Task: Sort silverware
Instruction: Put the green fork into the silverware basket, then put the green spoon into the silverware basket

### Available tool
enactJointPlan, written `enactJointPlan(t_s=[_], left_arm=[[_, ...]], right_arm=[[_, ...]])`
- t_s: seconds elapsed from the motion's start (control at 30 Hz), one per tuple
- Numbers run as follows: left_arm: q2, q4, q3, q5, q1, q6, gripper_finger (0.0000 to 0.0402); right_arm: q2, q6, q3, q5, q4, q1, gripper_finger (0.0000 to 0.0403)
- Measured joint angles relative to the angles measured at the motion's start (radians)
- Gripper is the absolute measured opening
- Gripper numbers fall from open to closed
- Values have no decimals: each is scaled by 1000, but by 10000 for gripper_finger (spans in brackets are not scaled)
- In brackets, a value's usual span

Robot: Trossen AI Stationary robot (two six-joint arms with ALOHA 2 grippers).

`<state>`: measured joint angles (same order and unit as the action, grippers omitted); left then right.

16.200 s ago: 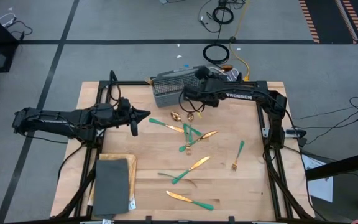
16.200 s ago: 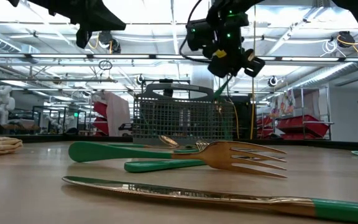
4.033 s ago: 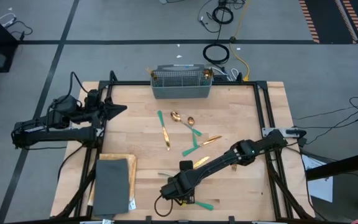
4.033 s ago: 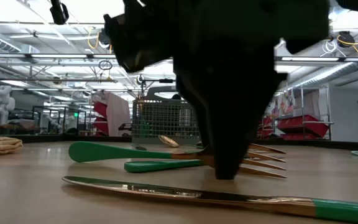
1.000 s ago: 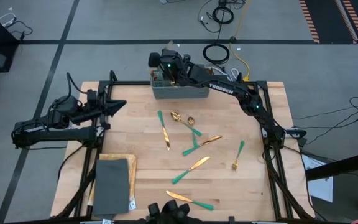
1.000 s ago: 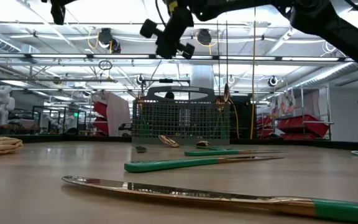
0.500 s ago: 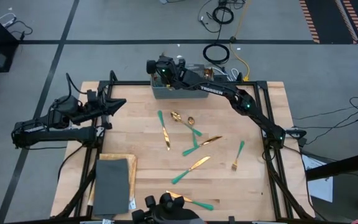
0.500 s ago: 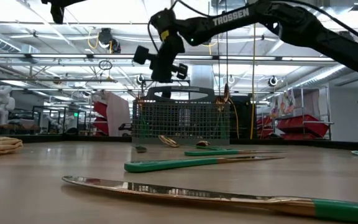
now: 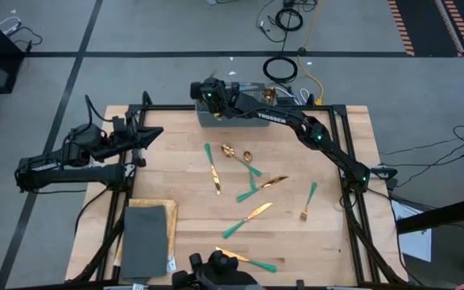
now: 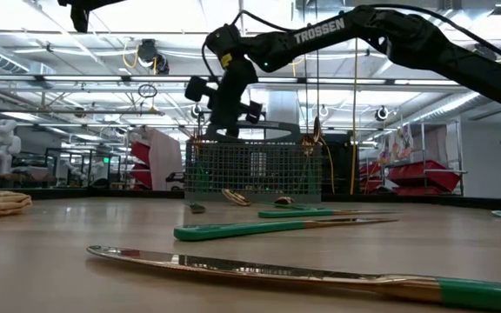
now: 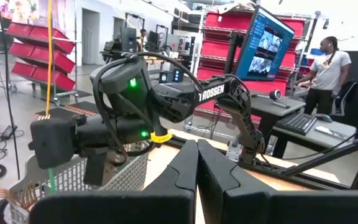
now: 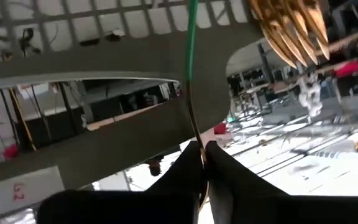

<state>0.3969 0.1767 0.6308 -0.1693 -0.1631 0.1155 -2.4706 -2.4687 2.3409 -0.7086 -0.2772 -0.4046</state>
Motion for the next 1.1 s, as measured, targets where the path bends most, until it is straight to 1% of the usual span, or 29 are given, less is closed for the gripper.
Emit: enactJointPlan(t_s=[0.1,0.37,0.53,0.63,0.73,0.83,0.87,0.9,0.93,0.97,1.0,1.03,1.07,1.1], left_arm=[[0,-1,0,-1,0,0,6],[0,-2,0,-4,0,2,6],[0,-3,0,-5,0,7,6],[0,-3,0,-17,0,12,6],[1,-2,0,-23,0,35,6],[7,1,0,-24,0,48,6],[9,-1,0,-26,0,62,6],[10,-1,0,-27,0,80,6],[12,0,0,-29,0,89,6],[14,-1,0,-30,0,105,6],[15,-1,0,-30,0,122,6],[16,1,0,-30,0,144,6],[17,1,0,-31,0,167,6],[18,1,0,-31,0,189,6]], right_arm=[[0,45,0,-1,19,0,22],[0,76,0,1,21,7,69],[11,117,0,-4,40,20,92],[45,176,0,-12,44,35,100],[95,296,0,-64,53,54,102],[159,535,0,-207,83,74,98],[188,657,0,-265,63,80,96],[221,803,0,-324,19,84,95],[251,985,2,-379,-56,87,95],[286,1195,3,-418,-168,89,95],[323,1437,4,-428,-323,89,95],[355,1692,4,-400,-497,89,95],[386,1956,4,-307,-679,87,96],[408,2192,4,-160,-833,86,97]])
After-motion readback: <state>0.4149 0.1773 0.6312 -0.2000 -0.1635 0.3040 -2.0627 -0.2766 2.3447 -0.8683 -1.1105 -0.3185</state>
